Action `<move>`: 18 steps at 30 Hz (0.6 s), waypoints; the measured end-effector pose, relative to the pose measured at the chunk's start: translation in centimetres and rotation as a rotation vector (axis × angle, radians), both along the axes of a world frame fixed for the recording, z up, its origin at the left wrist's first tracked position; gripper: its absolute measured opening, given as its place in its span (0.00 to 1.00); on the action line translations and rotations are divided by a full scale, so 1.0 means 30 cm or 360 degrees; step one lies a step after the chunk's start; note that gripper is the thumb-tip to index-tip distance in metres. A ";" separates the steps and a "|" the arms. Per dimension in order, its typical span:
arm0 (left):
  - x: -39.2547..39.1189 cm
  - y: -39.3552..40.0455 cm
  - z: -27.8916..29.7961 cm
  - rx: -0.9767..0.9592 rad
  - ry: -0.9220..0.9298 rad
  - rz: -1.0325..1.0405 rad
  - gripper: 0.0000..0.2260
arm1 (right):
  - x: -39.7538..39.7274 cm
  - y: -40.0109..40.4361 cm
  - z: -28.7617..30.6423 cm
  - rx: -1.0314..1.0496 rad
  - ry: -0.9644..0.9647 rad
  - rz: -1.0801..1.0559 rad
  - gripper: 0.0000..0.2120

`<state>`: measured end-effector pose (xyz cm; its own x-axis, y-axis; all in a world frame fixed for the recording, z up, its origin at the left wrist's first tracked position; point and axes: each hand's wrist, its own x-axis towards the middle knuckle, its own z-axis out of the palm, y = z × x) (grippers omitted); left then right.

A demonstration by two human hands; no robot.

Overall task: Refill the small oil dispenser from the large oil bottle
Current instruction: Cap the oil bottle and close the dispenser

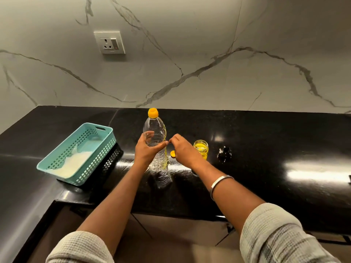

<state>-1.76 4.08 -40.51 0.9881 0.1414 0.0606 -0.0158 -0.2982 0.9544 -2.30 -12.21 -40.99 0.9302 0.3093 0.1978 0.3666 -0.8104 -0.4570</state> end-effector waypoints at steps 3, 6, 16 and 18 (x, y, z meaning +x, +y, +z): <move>-0.004 0.015 -0.010 -0.0085 0.0004 0.0024 0.29 | 0.006 0.047 -0.041 -0.0118 0.0226 -0.0049 0.14; -0.006 0.032 -0.021 -0.0117 0.0013 0.0033 0.27 | 0.033 0.077 -0.092 -0.0269 0.0380 -0.0070 0.14; 0.010 0.058 -0.052 -0.0137 0.0018 -0.0018 0.28 | 0.139 0.121 -0.153 -0.0485 0.0703 -0.0071 0.25; 0.012 0.059 -0.056 -0.0133 0.0016 -0.0020 0.28 | 0.145 0.123 -0.172 -0.0530 0.0711 -0.0070 0.23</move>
<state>-1.40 5.84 -42.17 0.9903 0.1330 0.0395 -0.0097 -0.2175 0.9760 2.05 -8.53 -46.13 0.9145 0.2468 -0.3206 0.1587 -0.9477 -0.2768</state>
